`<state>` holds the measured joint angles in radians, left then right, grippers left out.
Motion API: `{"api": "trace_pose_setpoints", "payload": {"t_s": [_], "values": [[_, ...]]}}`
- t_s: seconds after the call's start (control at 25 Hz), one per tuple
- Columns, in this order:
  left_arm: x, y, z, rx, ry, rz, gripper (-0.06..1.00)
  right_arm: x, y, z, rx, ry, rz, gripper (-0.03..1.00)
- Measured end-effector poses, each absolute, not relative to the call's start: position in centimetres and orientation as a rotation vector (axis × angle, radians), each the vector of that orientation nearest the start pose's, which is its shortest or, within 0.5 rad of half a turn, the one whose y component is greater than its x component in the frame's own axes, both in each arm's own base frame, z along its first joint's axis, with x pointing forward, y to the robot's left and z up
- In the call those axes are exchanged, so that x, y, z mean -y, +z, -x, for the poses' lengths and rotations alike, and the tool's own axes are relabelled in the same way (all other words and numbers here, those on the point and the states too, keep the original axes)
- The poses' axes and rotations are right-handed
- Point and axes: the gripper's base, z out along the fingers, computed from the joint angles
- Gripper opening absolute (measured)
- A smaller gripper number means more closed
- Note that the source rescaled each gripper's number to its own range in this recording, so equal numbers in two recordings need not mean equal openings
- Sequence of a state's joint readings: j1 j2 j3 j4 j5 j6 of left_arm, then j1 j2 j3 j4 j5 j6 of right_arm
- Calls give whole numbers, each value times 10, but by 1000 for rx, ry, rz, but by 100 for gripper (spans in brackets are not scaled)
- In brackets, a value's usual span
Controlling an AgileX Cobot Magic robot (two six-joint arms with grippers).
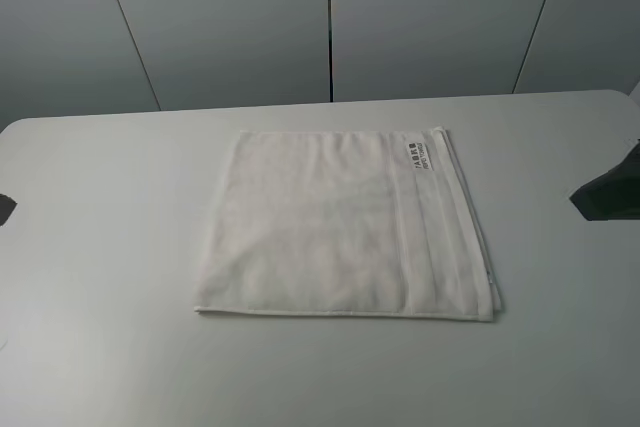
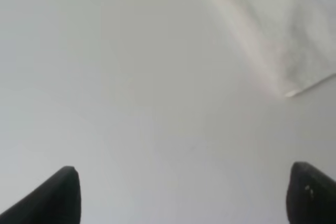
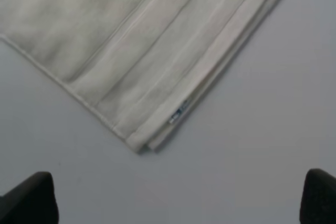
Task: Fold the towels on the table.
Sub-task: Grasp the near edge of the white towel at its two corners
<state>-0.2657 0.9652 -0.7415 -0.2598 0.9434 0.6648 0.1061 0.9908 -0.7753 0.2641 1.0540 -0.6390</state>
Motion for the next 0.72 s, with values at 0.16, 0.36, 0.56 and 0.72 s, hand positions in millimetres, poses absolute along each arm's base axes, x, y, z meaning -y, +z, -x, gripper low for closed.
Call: {"api": "trace_pose_setpoints", "payload": {"t_s": [0.16, 0.36, 0.56, 0.72], "values": [[84, 263, -182, -2358, -187, -1265, 100, -53, 265, -182, -2583, 233, 1054, 100], [121, 246, -207, -2240, -182, -1562, 100, -68, 242, -199, -2562, 245, 1278, 100], [160, 227, -224, -2104, -140, -1846, 100, -74, 225, -210, -2513, 245, 1444, 100], [185, 201, -229, -2024, -53, -2077, 100, -79, 212, -217, -2500, 268, 1506, 100]]}}
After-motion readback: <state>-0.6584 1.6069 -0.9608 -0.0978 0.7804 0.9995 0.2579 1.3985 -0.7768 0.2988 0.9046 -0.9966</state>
